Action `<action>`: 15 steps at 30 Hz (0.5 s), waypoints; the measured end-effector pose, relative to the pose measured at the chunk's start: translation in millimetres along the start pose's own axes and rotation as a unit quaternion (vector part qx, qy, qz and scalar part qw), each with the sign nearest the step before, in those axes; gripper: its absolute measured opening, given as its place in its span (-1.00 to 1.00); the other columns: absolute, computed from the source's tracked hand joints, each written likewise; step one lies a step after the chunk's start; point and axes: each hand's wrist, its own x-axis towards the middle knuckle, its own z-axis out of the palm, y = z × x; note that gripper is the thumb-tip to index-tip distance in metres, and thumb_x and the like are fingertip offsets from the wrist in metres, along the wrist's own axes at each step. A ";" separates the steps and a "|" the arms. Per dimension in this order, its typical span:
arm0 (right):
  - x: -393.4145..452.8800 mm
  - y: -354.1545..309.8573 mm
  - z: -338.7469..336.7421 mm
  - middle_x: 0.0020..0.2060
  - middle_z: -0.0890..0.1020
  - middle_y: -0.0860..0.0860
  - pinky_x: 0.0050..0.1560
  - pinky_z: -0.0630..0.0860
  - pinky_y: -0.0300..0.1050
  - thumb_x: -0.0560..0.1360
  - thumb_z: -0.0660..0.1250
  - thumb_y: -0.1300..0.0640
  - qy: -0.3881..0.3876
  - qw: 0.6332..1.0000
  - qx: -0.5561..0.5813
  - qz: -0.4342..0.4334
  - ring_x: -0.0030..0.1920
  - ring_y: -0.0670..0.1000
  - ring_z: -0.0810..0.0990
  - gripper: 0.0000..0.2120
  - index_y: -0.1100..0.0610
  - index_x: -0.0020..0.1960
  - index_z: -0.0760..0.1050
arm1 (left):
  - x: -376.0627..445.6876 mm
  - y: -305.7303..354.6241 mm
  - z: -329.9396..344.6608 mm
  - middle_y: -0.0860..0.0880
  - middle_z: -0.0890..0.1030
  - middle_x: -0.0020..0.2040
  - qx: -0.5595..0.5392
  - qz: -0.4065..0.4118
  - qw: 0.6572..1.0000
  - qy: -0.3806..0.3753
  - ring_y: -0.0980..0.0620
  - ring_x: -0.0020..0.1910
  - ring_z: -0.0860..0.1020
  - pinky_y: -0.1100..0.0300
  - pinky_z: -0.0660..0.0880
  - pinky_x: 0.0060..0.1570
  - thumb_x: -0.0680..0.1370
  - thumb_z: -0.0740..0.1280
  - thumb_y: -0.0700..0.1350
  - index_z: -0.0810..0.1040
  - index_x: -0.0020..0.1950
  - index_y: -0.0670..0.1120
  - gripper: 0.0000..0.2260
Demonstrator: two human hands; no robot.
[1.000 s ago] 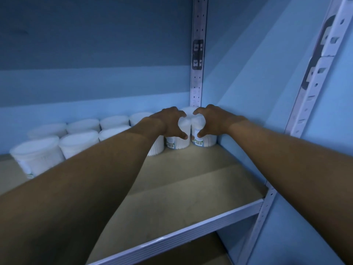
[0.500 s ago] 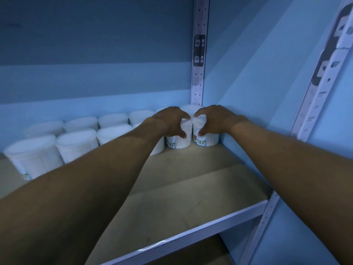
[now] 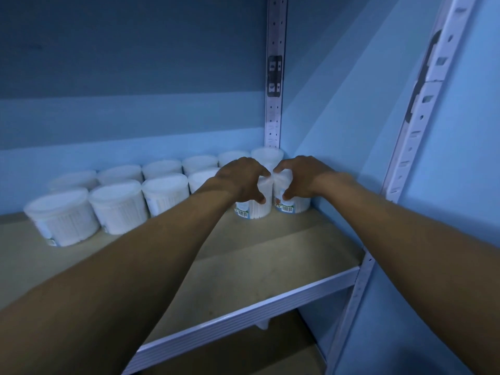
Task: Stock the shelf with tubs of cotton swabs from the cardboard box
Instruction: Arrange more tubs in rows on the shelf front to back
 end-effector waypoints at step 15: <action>-86.0 -9.6 -7.8 0.26 0.50 0.07 0.07 0.40 -0.11 0.35 0.56 -0.08 0.018 0.999 0.036 -0.023 0.27 0.12 0.47 -0.34 -0.12 0.40 0.42 | -71.7 37.6 -13.2 -0.08 0.54 0.24 0.010 0.003 1.000 -0.003 -0.09 0.21 0.51 0.11 0.46 0.07 0.38 0.52 0.16 0.47 0.43 0.08 -0.36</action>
